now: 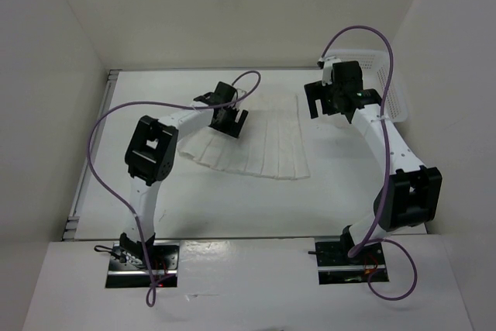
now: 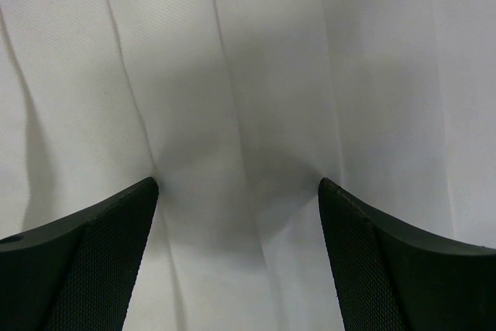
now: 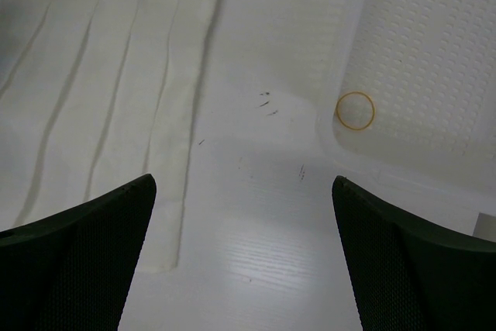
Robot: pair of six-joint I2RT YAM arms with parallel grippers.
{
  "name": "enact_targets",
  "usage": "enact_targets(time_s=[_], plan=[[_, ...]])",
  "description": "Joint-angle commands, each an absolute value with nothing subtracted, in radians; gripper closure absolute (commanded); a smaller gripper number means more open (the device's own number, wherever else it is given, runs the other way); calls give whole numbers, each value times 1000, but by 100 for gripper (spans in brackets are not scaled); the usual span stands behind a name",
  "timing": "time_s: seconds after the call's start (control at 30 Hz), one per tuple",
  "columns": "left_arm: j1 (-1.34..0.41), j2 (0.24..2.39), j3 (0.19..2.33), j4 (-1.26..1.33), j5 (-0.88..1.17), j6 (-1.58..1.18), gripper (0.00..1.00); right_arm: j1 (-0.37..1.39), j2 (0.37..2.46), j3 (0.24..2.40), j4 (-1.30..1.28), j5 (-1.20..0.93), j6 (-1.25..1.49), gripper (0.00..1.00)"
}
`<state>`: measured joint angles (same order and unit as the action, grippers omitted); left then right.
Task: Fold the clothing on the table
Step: Flatten the skirt out
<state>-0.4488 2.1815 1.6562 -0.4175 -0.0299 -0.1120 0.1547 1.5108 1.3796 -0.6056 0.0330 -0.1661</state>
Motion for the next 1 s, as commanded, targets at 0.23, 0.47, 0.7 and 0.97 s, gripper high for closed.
enact_targets(time_s=[0.23,0.47,0.7,0.97], plan=[[-454,2020,1448,-528,-51,-207,10,144,1479,1410,-580,-8,-173,2],[-454,1953,1505,-552,-28,-207,8,144,1479,1419,-589,-26,-173,2],[-445,1885,1686,-629,72,-126,7,144,1522,1450,-589,-64,-173,2],[-315,1936,1692,-615,227,-60,8,144,1686,1578,-609,-140,-153,7]])
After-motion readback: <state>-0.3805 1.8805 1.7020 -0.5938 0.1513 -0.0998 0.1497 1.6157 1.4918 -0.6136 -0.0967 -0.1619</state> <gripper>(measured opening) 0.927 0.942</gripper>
